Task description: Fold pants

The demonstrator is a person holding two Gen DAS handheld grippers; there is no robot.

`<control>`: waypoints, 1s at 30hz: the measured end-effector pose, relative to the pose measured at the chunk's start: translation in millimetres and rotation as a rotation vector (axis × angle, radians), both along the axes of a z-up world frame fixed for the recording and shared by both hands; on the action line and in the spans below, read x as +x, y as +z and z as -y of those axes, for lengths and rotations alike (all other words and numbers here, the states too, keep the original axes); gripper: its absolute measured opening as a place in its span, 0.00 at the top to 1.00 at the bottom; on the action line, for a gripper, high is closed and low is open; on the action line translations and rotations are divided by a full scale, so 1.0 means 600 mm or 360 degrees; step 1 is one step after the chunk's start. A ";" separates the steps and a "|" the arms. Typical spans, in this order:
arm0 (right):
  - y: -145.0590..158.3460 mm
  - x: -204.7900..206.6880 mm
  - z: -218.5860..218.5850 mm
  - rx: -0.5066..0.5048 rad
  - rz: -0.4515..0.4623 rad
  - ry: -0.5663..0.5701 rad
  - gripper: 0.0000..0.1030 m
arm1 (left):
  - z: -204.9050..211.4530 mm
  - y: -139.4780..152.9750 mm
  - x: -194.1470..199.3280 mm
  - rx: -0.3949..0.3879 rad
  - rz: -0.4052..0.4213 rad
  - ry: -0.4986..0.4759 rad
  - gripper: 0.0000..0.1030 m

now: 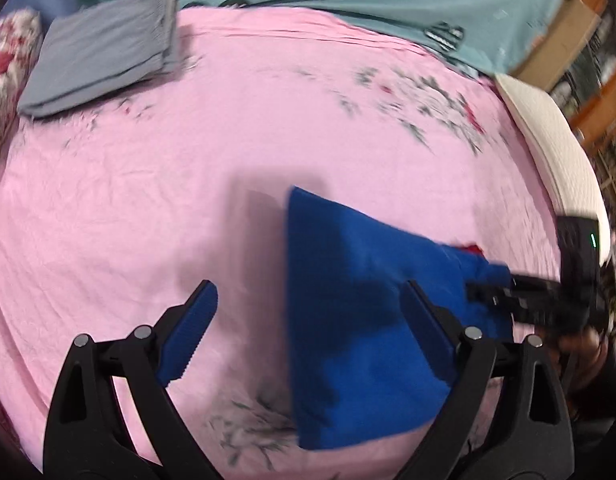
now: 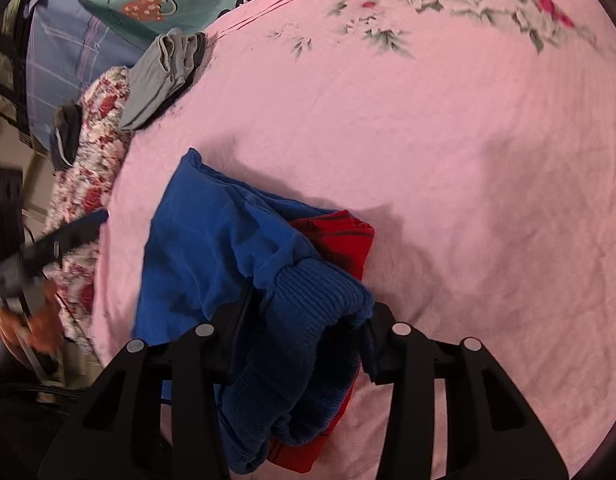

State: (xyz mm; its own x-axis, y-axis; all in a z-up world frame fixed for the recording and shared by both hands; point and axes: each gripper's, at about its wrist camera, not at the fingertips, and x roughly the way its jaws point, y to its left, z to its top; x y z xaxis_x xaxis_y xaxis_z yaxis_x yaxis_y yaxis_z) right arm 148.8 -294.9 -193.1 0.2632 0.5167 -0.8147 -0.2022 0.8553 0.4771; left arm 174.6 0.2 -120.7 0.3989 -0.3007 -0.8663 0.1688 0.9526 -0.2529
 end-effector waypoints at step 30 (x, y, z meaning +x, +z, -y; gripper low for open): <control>-0.010 -0.007 -0.008 -0.0080 -0.0005 -0.0136 0.52 | -0.015 -0.134 -0.082 -0.0463 -0.0561 -0.0249 0.30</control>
